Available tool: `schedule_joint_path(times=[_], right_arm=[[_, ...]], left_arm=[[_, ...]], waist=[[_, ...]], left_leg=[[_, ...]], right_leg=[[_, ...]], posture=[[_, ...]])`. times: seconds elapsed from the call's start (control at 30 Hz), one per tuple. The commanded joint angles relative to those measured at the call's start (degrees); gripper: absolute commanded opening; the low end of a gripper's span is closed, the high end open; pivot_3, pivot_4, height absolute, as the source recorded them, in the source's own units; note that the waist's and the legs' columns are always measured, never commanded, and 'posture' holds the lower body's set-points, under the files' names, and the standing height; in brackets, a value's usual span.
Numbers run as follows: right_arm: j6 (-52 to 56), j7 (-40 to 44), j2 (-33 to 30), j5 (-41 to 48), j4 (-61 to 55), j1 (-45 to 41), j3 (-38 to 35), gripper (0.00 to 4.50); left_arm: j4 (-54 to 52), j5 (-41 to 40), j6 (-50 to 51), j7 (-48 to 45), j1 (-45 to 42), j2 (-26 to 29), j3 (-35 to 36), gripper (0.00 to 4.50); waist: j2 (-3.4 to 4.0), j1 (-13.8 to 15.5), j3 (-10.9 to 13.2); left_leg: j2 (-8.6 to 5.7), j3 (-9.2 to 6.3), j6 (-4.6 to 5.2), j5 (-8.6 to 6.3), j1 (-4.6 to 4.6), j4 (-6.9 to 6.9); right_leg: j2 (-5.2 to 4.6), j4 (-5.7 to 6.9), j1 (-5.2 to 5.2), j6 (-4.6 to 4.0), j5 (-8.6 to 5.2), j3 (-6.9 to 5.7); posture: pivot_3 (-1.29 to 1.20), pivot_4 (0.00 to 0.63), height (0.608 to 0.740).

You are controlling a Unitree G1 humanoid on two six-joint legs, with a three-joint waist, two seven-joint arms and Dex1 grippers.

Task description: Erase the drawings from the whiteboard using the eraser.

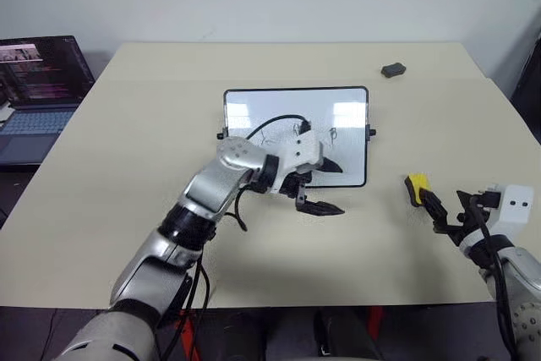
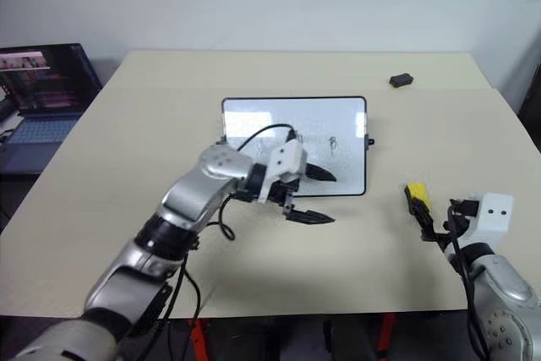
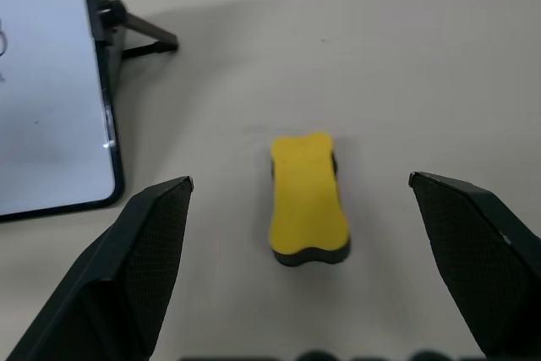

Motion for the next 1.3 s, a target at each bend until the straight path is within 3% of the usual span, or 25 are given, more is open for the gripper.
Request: schedule_joint_path(times=[0.03, 0.27, 0.37, 0.47, 0.57, 0.7, 0.8, 0.87, 0.97, 1.1, 1.3], right_arm=[[-2.4, 0.2, -0.9, -1.7, 1.2, -1.2, -1.0, 4.48], [-13.4, -2.6, -0.3, -8.6, 12.2, -8.0, -4.5, 4.48], [-16.5, -1.9, -0.6, -9.8, 16.4, -11.0, -4.9, 4.48], [-18.5, -0.5, -1.0, -11.0, 19.6, -13.3, -3.9, 4.48], [-19.3, 1.0, -1.4, -11.8, 22.2, -14.7, -2.9, 4.48], [-19.5, 2.2, -1.8, -12.5, 24.2, -15.3, -2.4, 4.48], [-19.0, 2.9, -1.8, -12.2, 23.1, -13.5, -3.0, 4.48], [-18.6, 2.6, -1.4, -11.6, 21.5, -11.9, -3.8, 4.48], [-18.4, 2.3, -0.9, -10.9, 19.5, -9.7, -4.5, 4.48], [-17.7, 1.9, -0.6, -9.9, 16.8, -7.3, -5.0, 4.48], [-17.1, 1.2, 0.0, -9.3, 14.6, -6.0, -4.9, 4.48]], left_arm=[[-9.3, -2.8, 3.1, 8.6, 3.5, -0.7, 7.5, 4.5], [-23.5, -7.1, 6.7, 27.5, 16.7, -4.9, 22.9, 4.5], [-26.4, -8.8, 6.9, 33.3, 22.4, -6.3, 28.6, 4.5], [-26.4, -9.3, 6.4, 34.6, 25.6, -4.2, 31.9, 4.5], [-26.8, -13.3, 7.4, 29.1, 25.9, 0.6, 32.6, 4.5], [-25.6, -20.1, 9.7, 9.9, 26.1, 15.3, 29.4, 4.5], [-17.9, -16.1, 3.1, -4.5, 25.2, 27.3, 25.3, 4.5], [-12.0, -13.6, -1.0, -11.1, 23.4, 32.2, 22.2, 4.5], [-6.2, -11.0, -5.8, -16.4, 19.9, 34.0, 18.6, 4.5], [-0.8, -9.4, -9.3, -18.7, 12.8, 31.3, 15.3, 4.5], [-3.3, -12.8, -6.3, -18.1, 11.6, 28.8, 15.5, 4.5]], waist=[[0.0, 0.3, 0.0], [-0.01, 0.4, 0.0], [0.0, 0.2, 0.0], [0.0, 0.3, 0.0], [-0.02, 0.4, 0.0], [-0.02, 0.4, 0.0], [0.01, 0.3, 0.0], [0.04, 0.4, 0.0], [0.03, 0.4, 0.0], [-0.01, 0.4, 0.0], [0.01, -0.2, 0.0]], left_leg=[[0.0, -0.01, 0.0, 0.0, 0.0, 0.03], [-0.07, 0.03, -0.01, 0.0, -0.01, 0.08], [-0.04, 0.05, -0.01, 0.0, 0.05, 0.05], [-0.02, 0.04, -0.02, 0.01, 0.07, 0.04], [-0.04, 0.04, -0.02, 0.01, 0.06, 0.08], [-0.06, 0.06, -0.02, 0.01, 0.05, 0.09], [-0.07, 0.09, -0.02, 0.01, 0.08, -0.02], [-0.05, 0.08, -0.02, 0.01, 0.12, -0.1], [-0.05, 0.06, 0.0, 0.0, 0.1, -0.09], [-0.06, 0.04, 0.01, -0.01, 0.03, -0.07], [0.0, 0.06, 0.02, -0.02, 0.04, -0.11]], right_leg=[[0.0, 0.02, 0.01, 0.03, -0.01, -0.01], [-0.11, 0.0, 0.04, 0.01, 0.01, 0.0], [-0.09, 0.03, 0.04, 0.0, 0.02, 0.0], [-0.07, 0.07, 0.04, -0.01, 0.02, -0.01], [-0.07, 0.07, 0.05, -0.02, 0.03, -0.02], [-0.08, 0.05, 0.05, -0.02, 0.02, -0.02], [-0.07, 0.02, 0.04, -0.05, 0.0, -0.02], [-0.06, -0.01, 0.04, -0.1, -0.02, -0.03], [-0.06, 0.01, 0.03, -0.16, -0.06, -0.07], [-0.08, -0.02, 0.03, -0.15, -0.05, -0.09], [-0.06, 0.0, -0.01, -0.14, -0.06, -0.04]], posture=[[0.0, 0.15, 0.74], [0.0, 0.15, 0.74], [0.0, 0.15, 0.74], [0.0, 0.15, 0.74], [0.0, 0.15, 0.74], [0.0, 0.15, 0.74], [0.0, 0.15, 0.74], [0.0, 0.15, 0.74], [0.0, 0.15, 0.74], [0.0, 0.15, 0.74], [0.0, 0.15, 0.74]])
